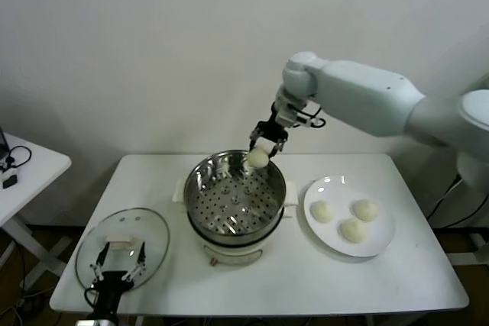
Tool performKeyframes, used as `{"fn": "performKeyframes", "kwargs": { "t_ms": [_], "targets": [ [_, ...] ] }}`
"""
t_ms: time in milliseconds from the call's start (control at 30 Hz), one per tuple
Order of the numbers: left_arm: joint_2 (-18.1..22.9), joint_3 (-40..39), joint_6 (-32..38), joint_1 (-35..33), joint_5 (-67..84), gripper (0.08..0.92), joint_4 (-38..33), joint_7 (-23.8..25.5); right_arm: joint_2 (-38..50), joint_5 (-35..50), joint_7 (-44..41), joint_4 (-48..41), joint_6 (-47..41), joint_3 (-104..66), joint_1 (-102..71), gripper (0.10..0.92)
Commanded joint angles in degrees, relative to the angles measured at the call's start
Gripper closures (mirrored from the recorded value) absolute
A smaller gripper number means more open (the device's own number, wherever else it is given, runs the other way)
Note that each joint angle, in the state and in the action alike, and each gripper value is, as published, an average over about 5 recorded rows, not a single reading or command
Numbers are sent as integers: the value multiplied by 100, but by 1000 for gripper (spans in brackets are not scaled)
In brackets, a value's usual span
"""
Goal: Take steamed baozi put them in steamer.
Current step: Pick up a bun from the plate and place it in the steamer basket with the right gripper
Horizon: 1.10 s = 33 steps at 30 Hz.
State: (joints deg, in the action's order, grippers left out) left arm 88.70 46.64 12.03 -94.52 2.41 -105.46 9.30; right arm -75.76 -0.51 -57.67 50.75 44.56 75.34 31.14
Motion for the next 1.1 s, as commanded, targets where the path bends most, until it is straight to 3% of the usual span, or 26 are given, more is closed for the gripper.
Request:
{"fn": "performKeyframes", "kwargs": {
  "t_ms": [33,367,533,733,933,1100],
  "targets": [
    [2,2,-2,2,-4,177,18,-1,-568,-823,208,-777,544,-324,-633,446],
    [0,-9,17,26,15,177,55,-3,-915,-931,380,-1347,544,-494,-697,438],
    [2,-19,22,25,21,177,43,-3,-972,-902,429,-1447,544,-520,-720,362],
    [7,-32,40,-3,29,177,20,-5,-906,-704,292,-1342,544,-455,-672,335],
    [37,-49,46,-27,13,177,-21,-7,-675,304,113,-993,544,-139,-255,236],
    [65,-58,44,-49,-14,177,-72,-6,-313,1268,-39,-720,544,413,383,204]
  ]
}}
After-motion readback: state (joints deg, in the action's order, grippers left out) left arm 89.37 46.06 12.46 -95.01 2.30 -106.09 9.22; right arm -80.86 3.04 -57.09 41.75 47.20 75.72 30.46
